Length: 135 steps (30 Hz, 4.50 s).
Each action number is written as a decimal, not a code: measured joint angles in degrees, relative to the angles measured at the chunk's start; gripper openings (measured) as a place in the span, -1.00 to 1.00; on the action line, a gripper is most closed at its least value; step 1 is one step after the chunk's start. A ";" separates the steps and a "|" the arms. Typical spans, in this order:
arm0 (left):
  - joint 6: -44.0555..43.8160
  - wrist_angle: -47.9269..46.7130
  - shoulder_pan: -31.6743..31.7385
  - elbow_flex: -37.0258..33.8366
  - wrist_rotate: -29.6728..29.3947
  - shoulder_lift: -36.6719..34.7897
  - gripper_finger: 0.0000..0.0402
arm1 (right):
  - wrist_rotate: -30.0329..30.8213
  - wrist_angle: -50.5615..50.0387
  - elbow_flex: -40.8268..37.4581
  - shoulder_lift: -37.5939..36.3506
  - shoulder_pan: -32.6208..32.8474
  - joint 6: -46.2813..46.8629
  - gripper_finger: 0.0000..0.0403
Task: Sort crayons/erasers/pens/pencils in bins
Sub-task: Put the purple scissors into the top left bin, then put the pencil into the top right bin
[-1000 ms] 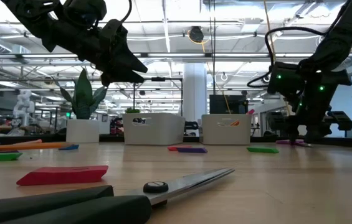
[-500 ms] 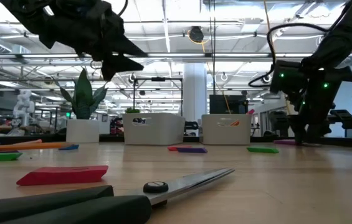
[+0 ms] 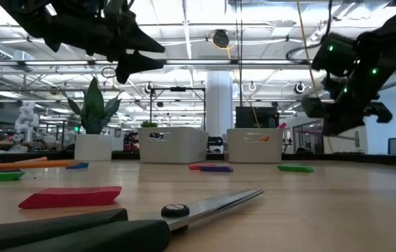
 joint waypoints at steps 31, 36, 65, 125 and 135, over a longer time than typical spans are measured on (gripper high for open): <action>7.76 31.57 -0.29 11.41 -4.84 22.39 0.37 | 6.75 76.87 17.66 24.72 28.15 -100.43 -0.71; 12.71 35.73 -1.45 11.83 -3.20 22.39 0.36 | 2.15 84.36 17.67 27.33 28.43 -108.35 -0.71; 18.45 31.14 -3.13 19.86 -10.40 21.44 -0.81 | 1.32 91.22 17.92 28.21 27.61 -104.42 -0.35; 7.95 -96.55 19.05 92.91 0.21 54.59 -0.02 | 21.80 64.45 17.88 28.21 38.53 -75.34 0.19; 0.12 -106.03 -2.18 81.21 -6.83 39.32 0.00 | 21.71 60.98 17.86 28.21 42.79 -78.24 0.19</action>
